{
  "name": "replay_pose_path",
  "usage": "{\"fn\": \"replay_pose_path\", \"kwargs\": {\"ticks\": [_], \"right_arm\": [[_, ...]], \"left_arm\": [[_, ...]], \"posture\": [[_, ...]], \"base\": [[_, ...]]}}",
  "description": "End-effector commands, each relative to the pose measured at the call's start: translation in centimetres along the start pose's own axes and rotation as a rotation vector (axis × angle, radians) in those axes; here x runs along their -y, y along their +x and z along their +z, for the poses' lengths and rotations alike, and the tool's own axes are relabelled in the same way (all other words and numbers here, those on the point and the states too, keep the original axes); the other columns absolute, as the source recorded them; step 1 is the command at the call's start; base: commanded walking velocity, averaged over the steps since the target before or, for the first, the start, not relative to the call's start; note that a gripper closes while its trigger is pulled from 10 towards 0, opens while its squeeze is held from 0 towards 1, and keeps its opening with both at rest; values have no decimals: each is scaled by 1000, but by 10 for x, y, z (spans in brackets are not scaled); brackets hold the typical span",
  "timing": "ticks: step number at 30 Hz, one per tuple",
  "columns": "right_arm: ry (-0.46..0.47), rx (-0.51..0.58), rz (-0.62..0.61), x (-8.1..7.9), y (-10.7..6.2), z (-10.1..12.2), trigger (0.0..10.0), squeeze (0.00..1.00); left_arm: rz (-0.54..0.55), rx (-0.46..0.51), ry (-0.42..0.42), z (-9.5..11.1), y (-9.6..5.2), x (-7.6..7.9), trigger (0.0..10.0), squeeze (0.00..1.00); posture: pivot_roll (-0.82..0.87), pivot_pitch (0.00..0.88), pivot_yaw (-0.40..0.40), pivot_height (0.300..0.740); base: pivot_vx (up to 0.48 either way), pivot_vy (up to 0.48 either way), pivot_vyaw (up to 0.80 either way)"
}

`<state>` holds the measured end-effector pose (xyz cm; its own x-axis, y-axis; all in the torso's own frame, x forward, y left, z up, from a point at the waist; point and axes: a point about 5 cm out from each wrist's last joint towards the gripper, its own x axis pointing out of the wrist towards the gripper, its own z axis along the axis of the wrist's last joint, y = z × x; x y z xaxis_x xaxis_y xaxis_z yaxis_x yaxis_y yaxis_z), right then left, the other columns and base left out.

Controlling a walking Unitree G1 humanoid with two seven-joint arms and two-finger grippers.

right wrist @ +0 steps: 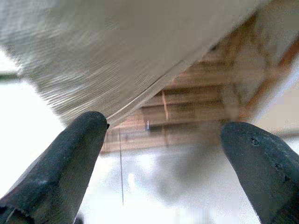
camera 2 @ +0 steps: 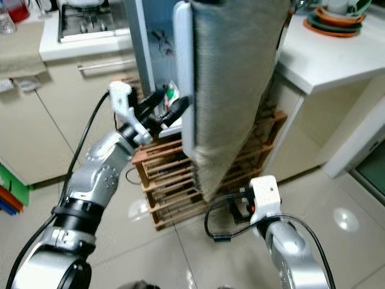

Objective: Restocking fridge

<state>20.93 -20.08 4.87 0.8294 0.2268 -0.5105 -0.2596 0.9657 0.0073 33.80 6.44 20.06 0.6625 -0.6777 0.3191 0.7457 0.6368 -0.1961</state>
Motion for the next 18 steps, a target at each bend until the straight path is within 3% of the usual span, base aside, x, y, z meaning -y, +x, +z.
{"fn": "replay_pose_path", "kwargs": {"ticks": [1,2,6,8,9,11,14,16,18], "right_arm": [[24,-113,5,4,-3,-19,10000,0],[24,-113,5,4,-3,-19,10000,0],[149,-332,-83,18,-14,-63,10000,0],[164,-373,-102,21,-17,-72,10000,0],[178,-453,-148,29,-24,-91,10000,0],[177,-506,-178,34,-28,-104,10000,0],[190,-486,-183,35,-26,-108,10000,0],[180,-288,-160,36,-2,-81,10000,0],[180,-288,-160,36,-2,-81,10000,0]], "left_arm": [[20,-7,-12,3,-2,-5,10000,0],[20,-7,-12,3,-2,-5,10000,0],[89,-35,0,6,-9,-16,10000,0],[99,-39,-1,7,-11,-17,10000,0],[118,-42,-7,8,-13,-19,10000,0],[135,-42,-11,9,-14,-20,10000,0],[168,-42,-1,9,-15,-24,10000,0],[346,-61,111,7,-23,-44,10000,0],[346,-61,111,7,-23,-44,10000,0]], "posture": [[-210,0,87,740],[-210,0,87,740],[-210,0,87,740],[-205,0,80,740],[-205,0,80,740],[-204,0,78,740],[-204,0,78,740],[-209,0,87,740],[-209,0,87,740]], "base": [[0,0,0],[0,0,0],[0,0,0],[0,0,0],[0,0,0],[0,0,0],[0,0,0],[0,0,0],[0,0,0]]}}
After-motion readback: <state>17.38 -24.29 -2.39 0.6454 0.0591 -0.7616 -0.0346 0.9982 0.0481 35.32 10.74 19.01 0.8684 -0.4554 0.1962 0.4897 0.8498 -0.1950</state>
